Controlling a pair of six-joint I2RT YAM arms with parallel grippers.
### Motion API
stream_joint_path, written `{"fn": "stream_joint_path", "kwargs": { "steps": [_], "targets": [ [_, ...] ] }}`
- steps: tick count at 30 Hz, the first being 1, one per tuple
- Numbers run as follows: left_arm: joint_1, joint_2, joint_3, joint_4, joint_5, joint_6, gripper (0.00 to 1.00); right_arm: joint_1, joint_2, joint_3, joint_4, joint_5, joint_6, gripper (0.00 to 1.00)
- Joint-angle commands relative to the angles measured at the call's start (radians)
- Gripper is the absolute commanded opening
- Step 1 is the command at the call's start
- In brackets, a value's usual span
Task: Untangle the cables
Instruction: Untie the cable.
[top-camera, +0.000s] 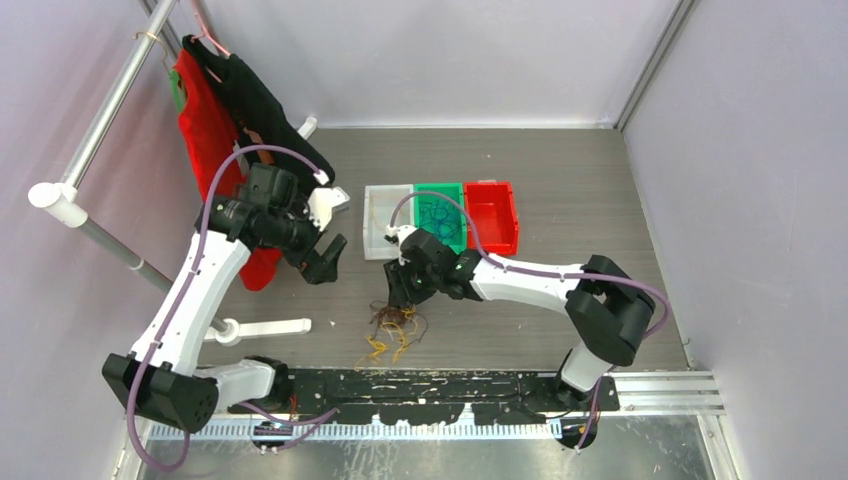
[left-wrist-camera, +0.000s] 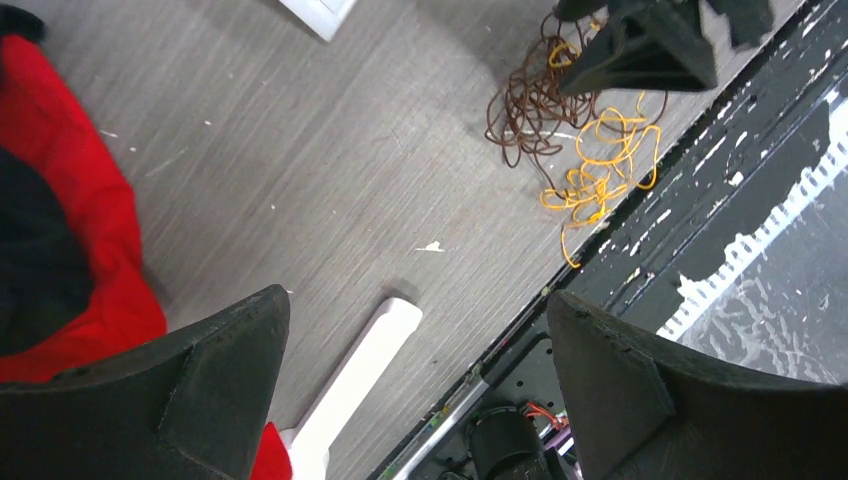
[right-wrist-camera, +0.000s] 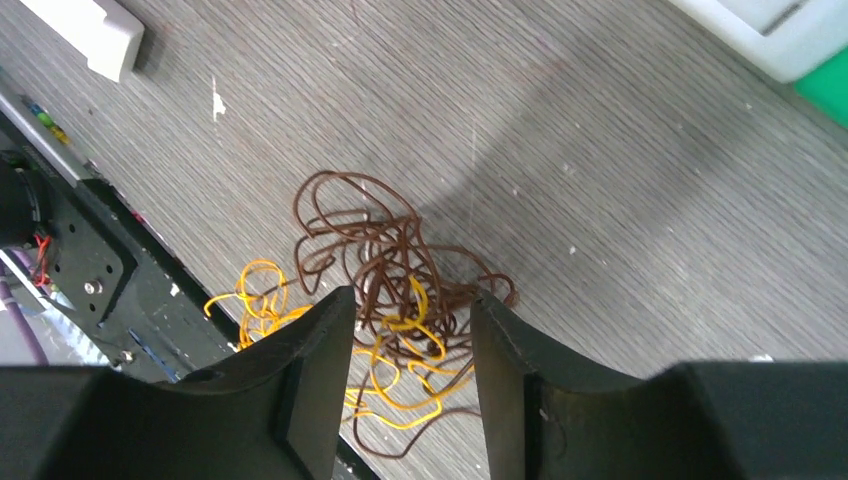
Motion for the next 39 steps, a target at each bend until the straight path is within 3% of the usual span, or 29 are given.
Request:
{"fn": "stream_joint_path", "kwargs": {
  "steps": [1,4,8,13,18,26,32,34,39],
  "targets": [
    [0.007,-0.008,-0.039,0.056,0.049,0.03,1.0,0.007,-0.112,-0.034,0.0,0.065,0.038,0.56],
    [0.006,0.007,-0.035,0.049,0.066,0.025,0.99,0.021,-0.176,-0.044,-0.038,0.142,0.044,0.62],
    [0.006,0.008,-0.035,0.043,0.067,0.032,0.98,0.095,-0.257,-0.068,-0.114,0.247,0.024,0.62],
    [0.006,0.019,-0.023,0.021,0.06,0.041,0.97,0.186,-0.315,-0.105,-0.202,0.297,0.042,0.55],
    [0.006,0.028,0.0,-0.014,0.066,0.031,0.94,0.25,-0.381,-0.158,-0.125,0.268,0.067,0.48],
    [0.006,0.026,0.03,-0.03,0.062,0.014,0.93,0.284,-0.255,-0.145,-0.019,0.191,0.039,0.45],
    [0.006,0.023,0.035,-0.028,0.056,0.0,0.93,0.283,-0.14,-0.081,-0.002,0.23,0.021,0.43],
    [0.005,0.025,0.041,-0.031,0.054,-0.003,0.93,0.283,-0.116,-0.058,-0.006,0.239,0.02,0.37],
    [0.006,0.021,0.05,-0.04,0.048,0.0,0.93,0.281,-0.169,-0.051,0.001,0.3,0.001,0.1]
  ]
}}
